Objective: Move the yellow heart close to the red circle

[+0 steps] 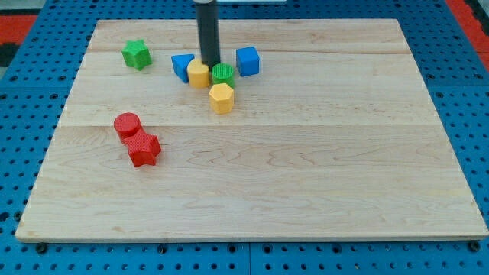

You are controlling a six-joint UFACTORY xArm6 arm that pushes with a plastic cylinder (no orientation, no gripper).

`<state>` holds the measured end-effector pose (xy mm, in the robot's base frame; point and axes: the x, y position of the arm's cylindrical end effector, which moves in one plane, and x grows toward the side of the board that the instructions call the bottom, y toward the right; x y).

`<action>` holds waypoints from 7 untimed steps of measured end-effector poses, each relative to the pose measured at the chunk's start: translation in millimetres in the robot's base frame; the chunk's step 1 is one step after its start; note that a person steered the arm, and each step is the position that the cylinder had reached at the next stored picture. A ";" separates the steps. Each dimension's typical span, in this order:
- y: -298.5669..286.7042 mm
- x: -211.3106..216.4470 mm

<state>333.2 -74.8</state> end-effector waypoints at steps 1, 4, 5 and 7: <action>-30.2 3.0; -21.7 20.8; -2.8 54.4; -49.7 47.5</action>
<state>380.7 -124.5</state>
